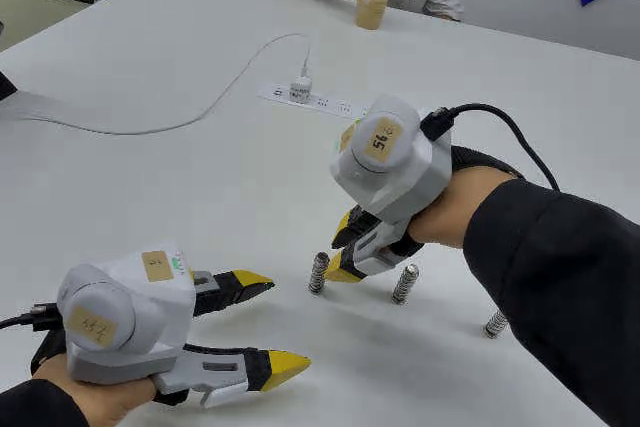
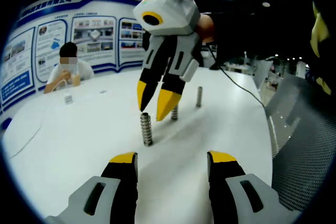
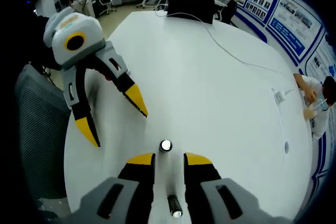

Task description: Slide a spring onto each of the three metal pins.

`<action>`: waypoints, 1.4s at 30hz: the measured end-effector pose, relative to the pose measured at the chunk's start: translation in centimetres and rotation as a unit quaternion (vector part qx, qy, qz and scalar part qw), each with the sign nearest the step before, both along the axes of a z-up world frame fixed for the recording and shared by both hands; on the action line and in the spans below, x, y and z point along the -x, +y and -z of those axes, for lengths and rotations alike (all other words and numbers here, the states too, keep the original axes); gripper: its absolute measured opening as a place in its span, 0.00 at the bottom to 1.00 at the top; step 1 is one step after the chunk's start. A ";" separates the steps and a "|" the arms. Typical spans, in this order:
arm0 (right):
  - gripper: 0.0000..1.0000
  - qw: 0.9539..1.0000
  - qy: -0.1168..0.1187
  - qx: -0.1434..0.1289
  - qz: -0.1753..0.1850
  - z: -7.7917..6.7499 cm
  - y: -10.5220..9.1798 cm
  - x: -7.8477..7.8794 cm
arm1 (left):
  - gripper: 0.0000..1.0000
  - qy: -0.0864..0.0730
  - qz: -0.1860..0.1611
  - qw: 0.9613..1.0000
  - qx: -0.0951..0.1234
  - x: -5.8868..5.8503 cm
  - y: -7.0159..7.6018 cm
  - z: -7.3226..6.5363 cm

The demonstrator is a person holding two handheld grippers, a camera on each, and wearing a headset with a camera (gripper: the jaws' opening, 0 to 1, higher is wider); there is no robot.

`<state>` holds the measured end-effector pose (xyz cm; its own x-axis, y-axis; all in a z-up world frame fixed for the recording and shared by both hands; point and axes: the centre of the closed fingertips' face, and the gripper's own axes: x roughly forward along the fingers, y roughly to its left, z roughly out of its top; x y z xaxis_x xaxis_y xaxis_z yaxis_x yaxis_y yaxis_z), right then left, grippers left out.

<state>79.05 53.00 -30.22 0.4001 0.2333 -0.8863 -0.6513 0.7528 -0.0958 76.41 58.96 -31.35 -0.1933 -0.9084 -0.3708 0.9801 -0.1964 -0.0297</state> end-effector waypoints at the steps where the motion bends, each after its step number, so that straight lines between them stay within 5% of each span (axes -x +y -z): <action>1: 0.23 1.000 -0.001 0.000 0.002 -0.1 -0.2 0.1 | 0.54 0.000 0.000 1.000 0.000 0.0 0.0 0.0; 23: 0.30 0.997 -0.038 -0.026 0.059 -1.8 -3.2 2.6 | 0.55 -0.006 0.002 1.000 0.001 -0.3 -0.4 -0.7; 42: 0.37 0.986 -0.082 -0.054 0.132 -2.7 -6.3 5.3 | 0.56 -0.007 0.001 1.000 0.002 -0.5 -0.8 -1.0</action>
<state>73.72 46.74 -27.56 0.5949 0.1918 -0.7806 -0.4138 0.9056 -0.0929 76.87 58.18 -30.34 -0.1904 -0.9093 -0.3701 0.9798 -0.1992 -0.0146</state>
